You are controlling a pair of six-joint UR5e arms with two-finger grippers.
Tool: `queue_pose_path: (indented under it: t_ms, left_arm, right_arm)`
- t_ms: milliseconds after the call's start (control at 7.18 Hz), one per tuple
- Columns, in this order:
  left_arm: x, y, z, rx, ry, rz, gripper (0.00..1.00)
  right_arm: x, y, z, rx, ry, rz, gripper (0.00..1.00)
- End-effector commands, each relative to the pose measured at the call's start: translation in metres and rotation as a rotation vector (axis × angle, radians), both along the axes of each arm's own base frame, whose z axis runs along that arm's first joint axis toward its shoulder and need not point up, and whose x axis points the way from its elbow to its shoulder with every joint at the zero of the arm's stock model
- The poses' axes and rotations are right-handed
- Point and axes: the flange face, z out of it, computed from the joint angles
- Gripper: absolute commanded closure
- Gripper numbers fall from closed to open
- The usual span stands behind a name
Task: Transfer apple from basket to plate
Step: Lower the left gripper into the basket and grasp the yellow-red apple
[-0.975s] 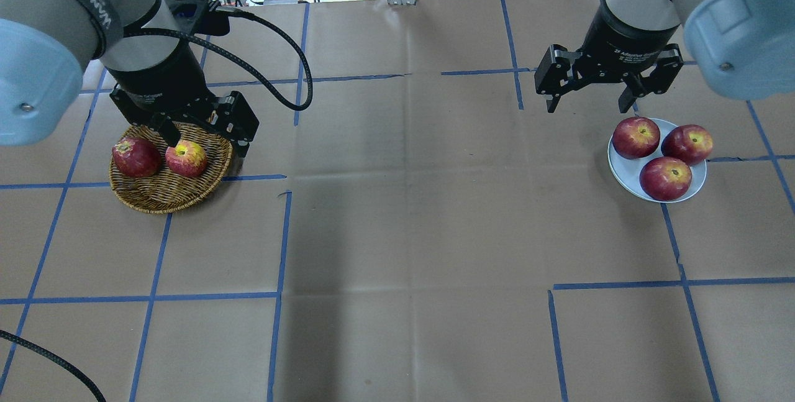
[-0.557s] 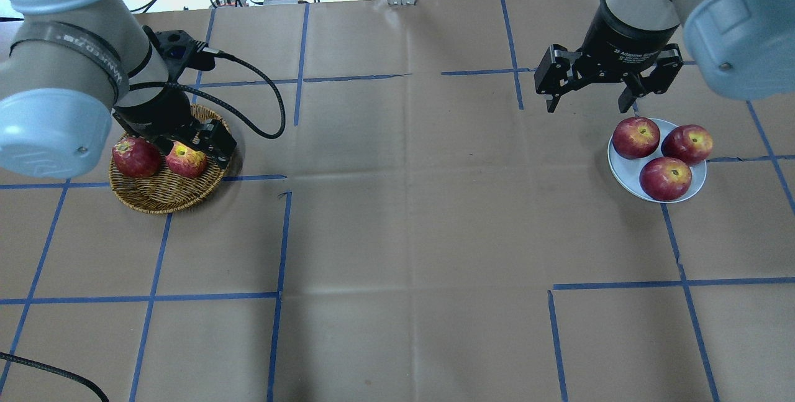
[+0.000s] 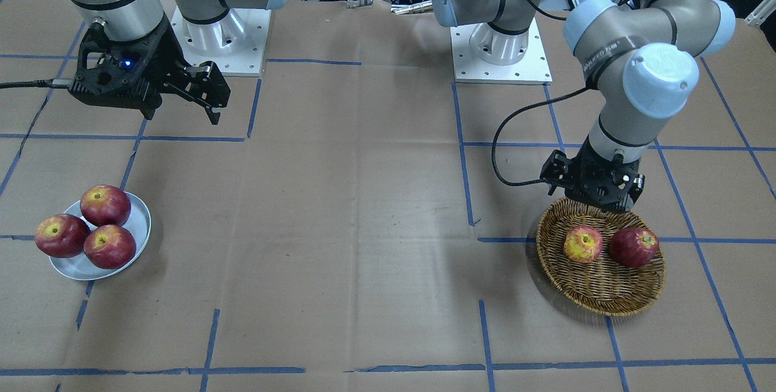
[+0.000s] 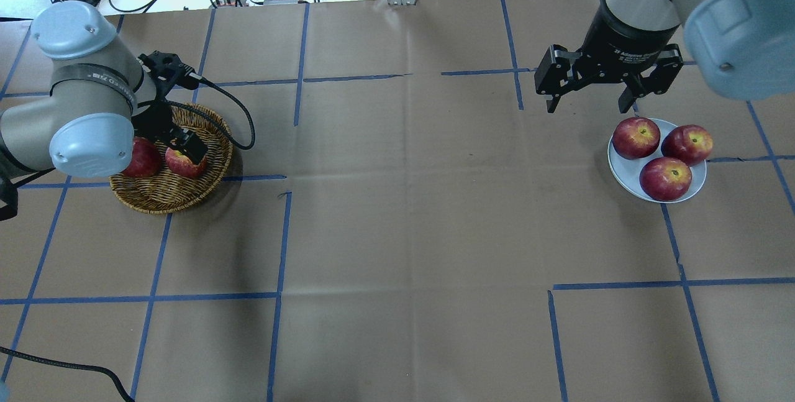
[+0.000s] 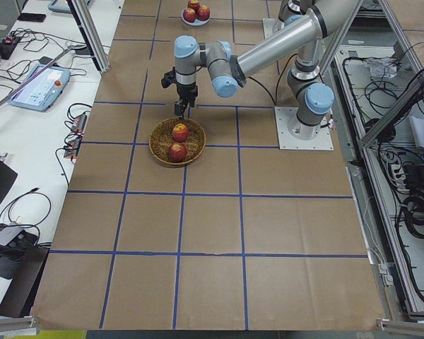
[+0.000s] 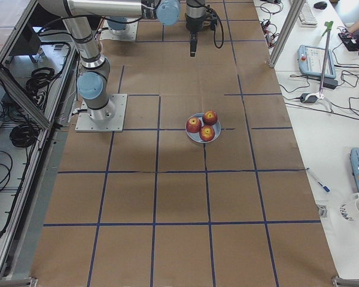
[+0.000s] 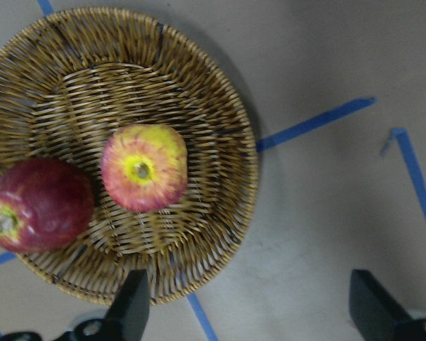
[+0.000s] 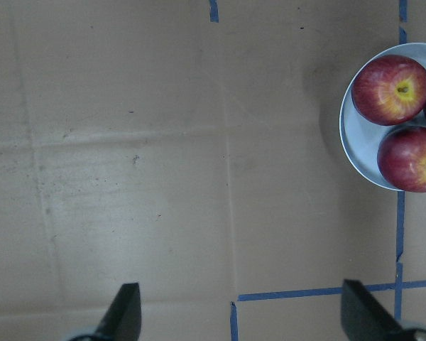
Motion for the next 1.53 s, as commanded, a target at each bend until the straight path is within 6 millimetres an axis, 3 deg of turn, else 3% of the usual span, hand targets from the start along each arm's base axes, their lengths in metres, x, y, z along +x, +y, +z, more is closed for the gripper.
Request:
queue_pose_path:
  t_ms: [0,139,557,975,1115,1254,1393]
  left_arm:
    - [0.016,-0.021,-0.028,-0.008,-0.008,-0.054,0.01]
    - [0.02,-0.031,-0.041,-0.005,-0.012,-0.085,0.01]
    - [0.021,-0.035,-0.069,0.037,0.007,-0.081,0.01]
    - [0.02,-0.03,-0.085,0.046,0.003,-0.07,0.02]
    - [0.021,-0.031,-0.091,0.055,0.006,-0.071,0.09]
    - [0.021,-0.032,-0.096,0.061,0.008,-0.073,0.26]
    - [0.022,-0.036,-0.091,0.052,0.003,-0.073,0.49]
  right_arm:
    - [0.0,0.0,-0.001,0.002,0.0,0.0,0.0]
    - [0.0,0.0,0.0,0.0,0.0,0.0,0.0]
    - [0.0,0.0,0.0,0.0,0.0,0.0,0.0]
    - [0.0,0.0,0.0,0.0,0.0,0.0,0.0]
    - [0.0,0.0,0.0,0.0,0.0,0.0,0.0]
    - [0.0,0.0,0.0,0.0,0.0,0.0,0.0]
    - [0.0,0.0,0.0,0.0,0.0,0.0,0.0]
